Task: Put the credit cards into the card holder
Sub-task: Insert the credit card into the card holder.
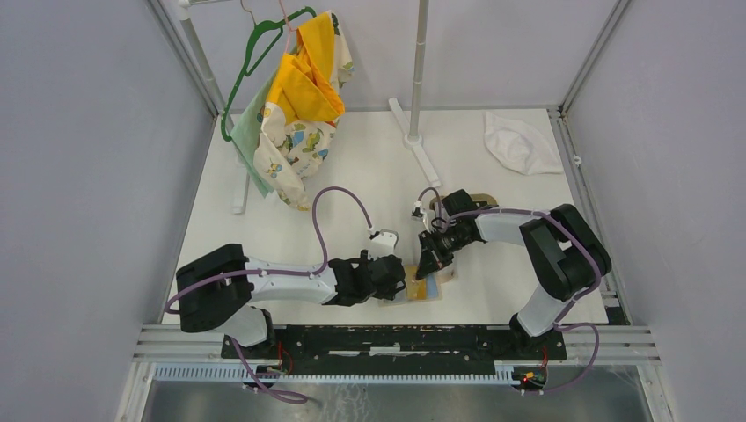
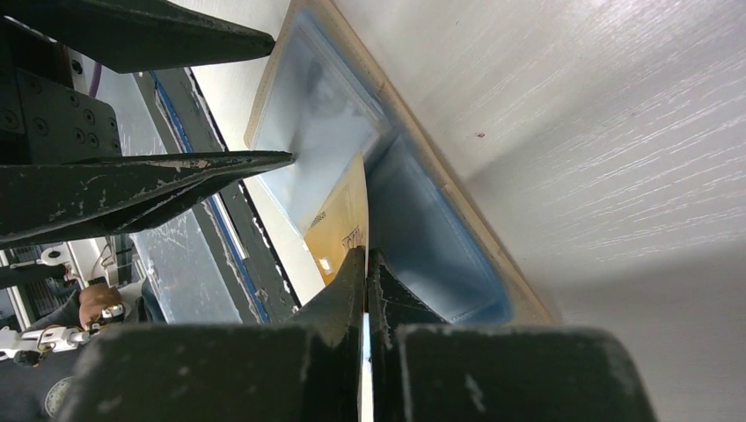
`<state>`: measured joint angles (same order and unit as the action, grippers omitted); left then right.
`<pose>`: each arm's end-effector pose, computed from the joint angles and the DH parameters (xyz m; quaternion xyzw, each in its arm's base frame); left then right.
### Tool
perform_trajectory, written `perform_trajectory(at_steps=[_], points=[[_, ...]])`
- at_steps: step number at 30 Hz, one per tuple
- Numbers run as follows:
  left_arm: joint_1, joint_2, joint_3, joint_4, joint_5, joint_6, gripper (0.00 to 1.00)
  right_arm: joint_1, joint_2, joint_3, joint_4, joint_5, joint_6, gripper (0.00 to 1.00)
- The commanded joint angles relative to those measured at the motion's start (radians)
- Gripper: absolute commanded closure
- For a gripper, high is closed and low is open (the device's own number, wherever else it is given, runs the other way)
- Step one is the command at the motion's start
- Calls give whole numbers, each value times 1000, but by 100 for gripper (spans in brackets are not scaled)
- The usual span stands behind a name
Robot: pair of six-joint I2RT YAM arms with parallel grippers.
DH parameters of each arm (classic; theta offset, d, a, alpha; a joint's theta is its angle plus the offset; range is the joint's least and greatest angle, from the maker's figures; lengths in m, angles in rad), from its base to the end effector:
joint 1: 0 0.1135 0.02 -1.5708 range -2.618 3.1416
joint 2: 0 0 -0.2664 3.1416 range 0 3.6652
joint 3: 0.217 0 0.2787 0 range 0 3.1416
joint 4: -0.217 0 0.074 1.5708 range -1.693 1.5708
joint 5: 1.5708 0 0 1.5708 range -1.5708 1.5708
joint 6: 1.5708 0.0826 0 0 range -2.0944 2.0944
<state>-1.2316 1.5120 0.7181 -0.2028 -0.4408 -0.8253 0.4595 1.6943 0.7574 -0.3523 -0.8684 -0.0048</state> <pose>0.1393 -0.2888 0.1026 0.1282 0.9291 -0.1284 0.3222 0.2389 0.1886 0.0718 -0.2641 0.8606 0.4345 0.0302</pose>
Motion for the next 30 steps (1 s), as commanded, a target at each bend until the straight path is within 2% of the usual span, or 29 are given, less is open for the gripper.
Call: perform_trajectory(at_steps=[1, 11, 24, 30], points=[[8, 24, -30, -20, -15, 50, 42, 10, 3, -9, 5, 108, 0, 98], [10, 13, -28, -18, -16, 58, 43, 10, 25, -22, 23, 117, 79, 100], [10, 21, -21, -2, -13, 75, 43, 9, 73, 22, -32, 148, 84, 100], [10, 0, -36, 12, -16, 82, 43, 5, 143, 50, -64, 149, 75, 100]])
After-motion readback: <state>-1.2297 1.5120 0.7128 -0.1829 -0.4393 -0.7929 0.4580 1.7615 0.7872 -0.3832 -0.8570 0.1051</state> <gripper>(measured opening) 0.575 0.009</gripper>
